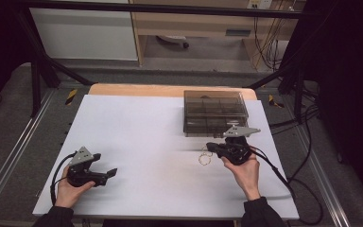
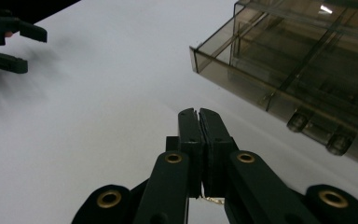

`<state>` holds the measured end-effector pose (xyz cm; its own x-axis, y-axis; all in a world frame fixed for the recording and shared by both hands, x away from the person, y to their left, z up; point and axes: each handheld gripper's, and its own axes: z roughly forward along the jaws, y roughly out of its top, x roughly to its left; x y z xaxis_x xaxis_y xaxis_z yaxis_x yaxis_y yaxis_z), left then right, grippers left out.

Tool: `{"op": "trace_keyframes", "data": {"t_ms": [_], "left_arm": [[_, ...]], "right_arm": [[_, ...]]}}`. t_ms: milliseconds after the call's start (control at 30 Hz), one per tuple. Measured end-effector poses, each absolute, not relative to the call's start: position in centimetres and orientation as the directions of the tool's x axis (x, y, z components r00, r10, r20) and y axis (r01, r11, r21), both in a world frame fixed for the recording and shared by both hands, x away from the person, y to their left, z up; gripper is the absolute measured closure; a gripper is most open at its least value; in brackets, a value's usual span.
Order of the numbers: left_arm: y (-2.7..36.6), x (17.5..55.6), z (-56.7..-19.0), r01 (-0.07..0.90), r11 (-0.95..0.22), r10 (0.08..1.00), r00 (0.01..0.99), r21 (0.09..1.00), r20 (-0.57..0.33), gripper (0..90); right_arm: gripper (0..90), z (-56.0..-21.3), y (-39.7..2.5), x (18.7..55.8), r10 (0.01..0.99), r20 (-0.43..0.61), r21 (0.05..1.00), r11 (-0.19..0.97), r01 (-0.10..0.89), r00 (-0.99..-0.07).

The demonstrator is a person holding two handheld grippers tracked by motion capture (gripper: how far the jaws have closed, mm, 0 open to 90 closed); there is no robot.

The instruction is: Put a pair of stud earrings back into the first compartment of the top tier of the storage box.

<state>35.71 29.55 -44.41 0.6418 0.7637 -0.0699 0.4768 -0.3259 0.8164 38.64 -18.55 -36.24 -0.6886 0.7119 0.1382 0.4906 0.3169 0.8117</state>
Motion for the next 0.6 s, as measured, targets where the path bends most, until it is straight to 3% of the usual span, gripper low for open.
{"op": "trace_keyframes", "data": {"t_ms": [600], "left_arm": [[29.5,35.7,-44.4,0.476,-0.328,0.762,0.644,0.816,-0.069,6.6]], "right_arm": [[89.2,-31.4,-16.5,41.8,0.733,0.12,0.844,0.279,0.457,-0.669]]}}
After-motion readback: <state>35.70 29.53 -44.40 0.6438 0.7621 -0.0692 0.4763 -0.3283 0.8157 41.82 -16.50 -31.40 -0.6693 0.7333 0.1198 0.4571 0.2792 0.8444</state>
